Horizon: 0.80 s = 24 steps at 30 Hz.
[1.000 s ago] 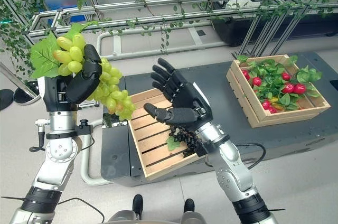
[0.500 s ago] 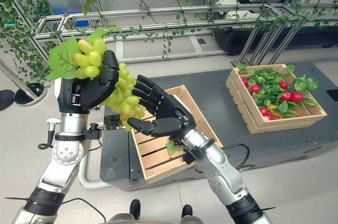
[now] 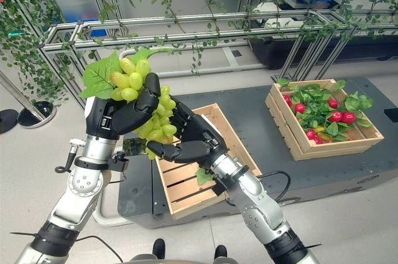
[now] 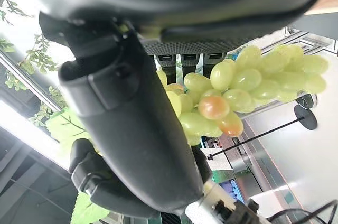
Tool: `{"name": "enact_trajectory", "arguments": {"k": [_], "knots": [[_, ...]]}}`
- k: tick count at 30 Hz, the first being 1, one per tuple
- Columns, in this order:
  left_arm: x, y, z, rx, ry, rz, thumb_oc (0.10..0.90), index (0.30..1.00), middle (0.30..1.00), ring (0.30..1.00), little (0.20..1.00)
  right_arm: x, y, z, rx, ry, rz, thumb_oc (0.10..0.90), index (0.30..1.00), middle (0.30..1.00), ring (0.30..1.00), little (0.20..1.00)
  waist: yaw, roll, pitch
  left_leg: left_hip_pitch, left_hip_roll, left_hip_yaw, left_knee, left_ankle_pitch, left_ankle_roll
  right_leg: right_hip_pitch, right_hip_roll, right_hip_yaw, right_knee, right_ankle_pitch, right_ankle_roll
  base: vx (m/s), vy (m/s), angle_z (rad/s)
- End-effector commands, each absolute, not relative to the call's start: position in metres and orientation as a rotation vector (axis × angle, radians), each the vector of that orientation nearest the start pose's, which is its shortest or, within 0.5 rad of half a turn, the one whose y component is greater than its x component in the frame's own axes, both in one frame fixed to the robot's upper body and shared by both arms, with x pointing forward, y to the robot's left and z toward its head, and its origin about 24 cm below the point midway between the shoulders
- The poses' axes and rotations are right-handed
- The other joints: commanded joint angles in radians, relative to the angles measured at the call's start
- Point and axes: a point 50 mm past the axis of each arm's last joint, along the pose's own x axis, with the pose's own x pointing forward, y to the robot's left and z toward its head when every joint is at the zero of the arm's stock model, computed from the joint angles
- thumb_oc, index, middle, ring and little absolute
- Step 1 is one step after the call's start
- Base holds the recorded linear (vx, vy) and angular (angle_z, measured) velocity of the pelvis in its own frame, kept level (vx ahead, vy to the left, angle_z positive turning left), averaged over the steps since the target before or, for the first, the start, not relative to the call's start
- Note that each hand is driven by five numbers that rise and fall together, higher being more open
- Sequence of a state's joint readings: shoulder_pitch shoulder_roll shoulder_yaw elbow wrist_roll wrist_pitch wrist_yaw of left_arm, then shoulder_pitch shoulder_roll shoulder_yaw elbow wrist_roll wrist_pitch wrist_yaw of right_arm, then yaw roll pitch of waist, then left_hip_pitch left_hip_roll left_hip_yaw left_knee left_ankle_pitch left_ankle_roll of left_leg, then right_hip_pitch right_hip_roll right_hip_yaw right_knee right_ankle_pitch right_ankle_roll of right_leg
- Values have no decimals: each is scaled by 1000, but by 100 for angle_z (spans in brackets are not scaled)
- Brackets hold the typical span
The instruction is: Pick up the fruits from the basket on one side to the basket on the other side
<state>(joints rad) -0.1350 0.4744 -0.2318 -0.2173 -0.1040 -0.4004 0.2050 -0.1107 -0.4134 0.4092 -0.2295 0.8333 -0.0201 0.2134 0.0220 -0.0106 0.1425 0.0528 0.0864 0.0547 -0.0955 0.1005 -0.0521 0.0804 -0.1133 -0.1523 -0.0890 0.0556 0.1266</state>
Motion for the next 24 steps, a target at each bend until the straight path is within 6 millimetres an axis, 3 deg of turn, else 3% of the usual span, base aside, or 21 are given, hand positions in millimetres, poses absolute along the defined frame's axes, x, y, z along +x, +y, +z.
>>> {"name": "enact_trajectory", "arguments": {"k": [1, 9, 10, 11, 12, 24], "knots": [[240, 142, 197, 105, -923, -244, 400, 300, 300, 300, 300, 241, -92, 141, 528, -347, 752, 800, 900, 900, 900, 900, 9, -6, -123, 32, 1, -3, 8, -110, -10, -11, -34, 12, 2, 0, 19, 0, 0, 0], [232, 137, 202, 42, -977, -322, 400, 300, 300, 300, 300, 243, -91, 123, 519, -234, 708, 800, 900, 900, 900, 900, 4, -6, -127, 29, 6, 3, 8, -108, -9, -17, -32, 19, 2, 2, 18, 0, 0, 0], [231, 136, 202, 44, -979, -328, 400, 300, 300, 300, 300, 243, -91, 122, 519, -229, 707, 654, 681, 681, 681, 681, 4, -5, -127, 29, 6, 4, 8, -108, -9, -17, -32, 19, 2, 2, 18, 0, 0, 0], [231, 134, 202, 46, -977, -347, 400, 300, 300, 300, 300, 243, -90, 120, 521, -217, 701, 420, 331, 331, 331, 331, 3, -6, -127, 30, 7, 5, 8, -107, -9, -18, -31, 20, 2, 3, 17, 0, 0, 0], [231, 133, 202, 47, -974, -357, 400, 300, 300, 300, 300, 243, -89, 119, 527, -209, 696, 400, 300, 300, 300, 300, 2, -6, -127, 29, 7, 5, 8, -107, -9, -18, -31, 21, 2, 2, 17, 0, 0, 0], [224, 126, 203, 19, -1004, -446, 400, 300, 300, 300, 300, 242, -89, 103, 524, -133, 658, 400, 300, 300, 300, 300, -6, -5, -132, 30, 11, 11, 8, -107, -7, -23, -29, 34, 2, 2, 16, 0, 0, 0]]}}
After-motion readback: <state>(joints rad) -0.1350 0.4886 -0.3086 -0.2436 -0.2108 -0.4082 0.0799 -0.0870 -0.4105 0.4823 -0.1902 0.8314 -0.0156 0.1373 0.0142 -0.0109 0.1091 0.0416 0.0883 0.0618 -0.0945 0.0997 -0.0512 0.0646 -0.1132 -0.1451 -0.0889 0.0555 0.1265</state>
